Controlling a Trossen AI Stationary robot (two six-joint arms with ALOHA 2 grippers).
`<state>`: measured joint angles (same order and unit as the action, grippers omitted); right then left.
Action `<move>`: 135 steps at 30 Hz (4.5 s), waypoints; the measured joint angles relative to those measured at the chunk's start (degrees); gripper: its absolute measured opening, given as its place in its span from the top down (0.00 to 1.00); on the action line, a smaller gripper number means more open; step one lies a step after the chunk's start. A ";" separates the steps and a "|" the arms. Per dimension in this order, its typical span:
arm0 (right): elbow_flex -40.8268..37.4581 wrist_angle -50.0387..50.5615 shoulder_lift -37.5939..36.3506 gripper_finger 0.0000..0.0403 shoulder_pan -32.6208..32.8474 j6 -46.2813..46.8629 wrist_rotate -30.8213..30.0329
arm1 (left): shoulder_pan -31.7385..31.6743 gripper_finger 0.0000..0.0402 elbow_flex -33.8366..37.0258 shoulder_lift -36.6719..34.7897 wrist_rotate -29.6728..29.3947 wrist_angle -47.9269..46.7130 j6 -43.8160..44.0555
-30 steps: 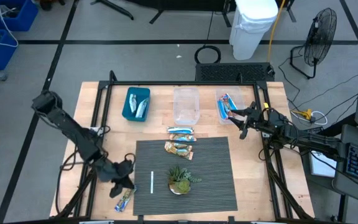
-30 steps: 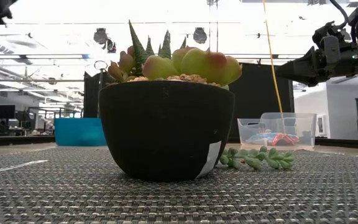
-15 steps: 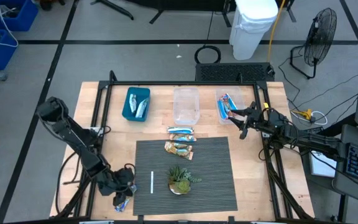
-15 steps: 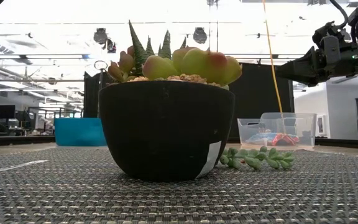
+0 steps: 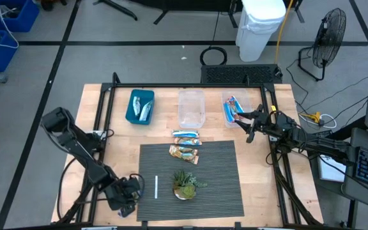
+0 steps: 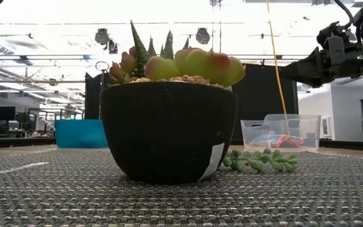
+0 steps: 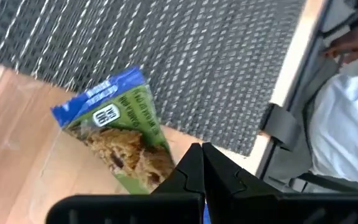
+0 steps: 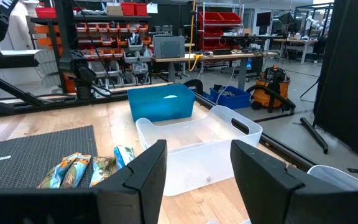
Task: Pick and place Granola Bars by type
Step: Put the green granola bar into the blue bin
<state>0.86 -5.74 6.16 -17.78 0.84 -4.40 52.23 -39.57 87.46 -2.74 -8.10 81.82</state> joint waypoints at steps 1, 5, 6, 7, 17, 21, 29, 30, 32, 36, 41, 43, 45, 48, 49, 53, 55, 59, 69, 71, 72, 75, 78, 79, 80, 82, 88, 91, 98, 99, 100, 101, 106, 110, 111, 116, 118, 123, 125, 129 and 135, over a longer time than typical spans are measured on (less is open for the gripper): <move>0.00 0.00 0.00 0.58 -0.02 0.00 0.00 | -0.02 1.00 -0.02 0.57 0.43 -0.13 0.79; -0.02 0.00 0.01 0.58 -0.02 -0.02 0.00 | -0.02 1.00 -0.02 2.41 1.73 -1.88 3.53; 0.00 0.00 0.02 0.58 -0.01 -0.02 0.00 | -0.02 1.00 -0.02 2.89 1.90 -2.58 4.10; -0.01 0.00 0.01 0.58 -0.01 0.00 0.01 | -0.02 1.00 -0.05 3.19 2.16 -3.37 4.36; -0.02 0.00 0.00 0.58 -0.01 0.00 0.00 | -2.49 1.00 -0.33 3.17 2.60 -11.72 -0.29; -0.02 0.00 0.02 0.58 0.00 0.00 0.00 | -4.86 1.00 -0.31 3.17 0.98 -13.88 -5.43; -0.02 0.02 0.00 0.58 0.00 0.00 0.00 | -10.52 1.00 -0.35 3.06 -3.29 -19.52 -14.23; -0.01 0.02 0.00 0.58 -0.01 -0.01 0.02 | -11.11 1.00 -0.35 3.06 -4.45 -20.10 -15.51; 0.00 0.02 0.00 0.58 -0.01 0.00 0.00 | -12.13 1.00 -0.35 3.04 -6.14 -21.13 -17.44; -0.01 0.00 0.01 0.58 -0.02 0.00 0.00 | -12.86 1.00 -0.15 2.26 -8.10 -24.84 -17.43; 0.00 0.00 0.02 0.58 -0.02 0.00 0.00 | -12.85 1.00 0.05 0.73 -9.25 -31.88 -15.50; 0.00 0.02 0.02 0.58 -0.01 0.00 0.00 | -12.83 1.00 0.09 0.22 -10.64 -34.57 -14.60; -0.01 0.04 0.02 0.58 -0.01 0.00 0.00 | -12.83 1.00 0.25 -0.07 -12.87 -37.14 -14.13; 0.00 0.02 0.02 0.58 -0.02 0.00 0.00 | -12.85 1.00 0.42 -0.15 -17.09 -40.07 -14.07; -0.02 0.02 0.02 0.58 -0.02 0.00 0.00 | -13.03 1.00 0.42 -0.15 -18.31 -40.67 -14.09; 0.00 0.03 0.02 0.58 -0.02 -0.01 0.00 | -13.99 1.00 0.36 -0.21 -22.97 -42.24 -14.45; -0.01 0.02 0.02 0.58 -0.01 0.00 0.01 | -14.66 1.00 0.35 -0.24 -25.77 -42.66 -15.05; -0.02 0.02 0.02 0.58 -0.02 0.00 0.00 | -15.87 1.00 0.24 -0.33 -30.53 -41.88 -16.89; -0.02 0.02 0.02 0.58 -0.02 -0.01 0.00 | -16.22 1.00 -9.04 -0.40 -27.12 -58.38 -6.02; -0.01 0.02 0.02 0.58 -0.02 -0.01 0.00 | -16.26 1.00 -12.24 -0.47 -24.53 -62.56 0.14; 0.00 0.02 0.02 0.58 -0.01 0.00 0.00 | -16.26 1.00 -13.47 -0.46 -22.70 -63.64 3.15; 0.00 0.02 0.02 0.58 -0.02 0.00 0.00 | -16.51 0.97 -15.41 -0.48 -16.32 -65.69 9.91; -0.02 0.02 0.02 0.58 -0.02 0.00 0.00 | -16.97 0.91 -14.60 -0.48 -9.37 -66.35 14.49; 0.00 0.02 0.02 0.58 -0.02 0.00 0.02 | -17.00 0.89 -13.96 -0.48 -7.64 -66.61 15.55; -0.01 0.02 0.02 0.58 -0.01 -0.01 0.00 | -16.98 0.86 -13.20 -0.48 -6.28 -66.64 16.70; -0.01 0.02 0.02 0.58 0.00 0.00 0.00 | -16.94 0.79 -11.57 -0.48 -4.27 -66.62 19.49; -0.02 0.02 0.02 0.58 -0.02 0.00 0.00 | -16.95 0.56 -7.33 -0.48 2.76 -66.61 25.13; 0.00 0.02 0.02 0.58 -0.02 -0.01 0.01 | -16.96 0.47 -6.20 -0.48 3.72 -66.58 25.36; -0.01 0.02 0.02 0.58 -0.01 -0.01 0.01 | -16.96 0.38 -5.97 -1.93 3.09 -66.42 23.74; 0.00 0.02 0.02 0.58 -0.01 -0.01 0.00 | -16.96 0.38 -5.97 -2.56 1.95 -66.41 23.71; -0.01 0.02 0.02 0.58 0.00 0.00 0.01 | -16.96 0.39 -5.97 -3.39 0.69 -66.30 23.59; -0.01 0.02 0.02 0.58 -0.01 -0.01 0.00 | -16.96 0.39 -5.97 -4.40 -0.48 -66.08 23.47; 0.00 0.02 0.02 0.58 0.00 0.00 0.01 | -16.96 0.44 -5.97 -9.87 -5.21 -64.43 23.43; 0.00 0.02 0.02 0.58 0.00 0.00 0.01 | -16.96 0.47 -5.97 -12.56 -7.70 -63.49 23.22; 0.00 0.01 0.02 0.58 -0.02 -0.01 0.00 | -16.96 0.48 -5.97 -12.75 -8.01 -63.28 22.83; 0.00 0.02 0.02 0.58 -0.02 -0.02 0.00 | -16.96 0.49 -4.13 -12.88 -8.94 -58.84 21.54; -0.01 0.02 0.02 0.58 -0.02 0.00 0.01 | -16.96 0.50 -1.63 -13.05 -8.09 -55.64 20.78; 0.00 0.00 0.02 0.58 0.00 0.00 0.02 | -16.96 0.50 6.13 -15.08 -3.78 -48.60 21.87; 0.00 0.00 0.02 0.58 -0.02 0.00 0.00 | -16.96 0.50 8.50 -16.48 -3.49 -45.78 22.45; 0.00 0.00 0.02 0.58 0.00 0.00 0.00 | -16.96 0.50 12.36 -19.82 -4.55 -39.30 21.83; 0.00 0.01 0.02 0.58 -0.02 0.00 0.00 | -16.96 0.50 14.75 -24.31 -6.37 -36.64 20.50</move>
<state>0.86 -5.73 6.17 -17.80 0.84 -4.40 35.27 -24.82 63.15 -9.10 -44.74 102.32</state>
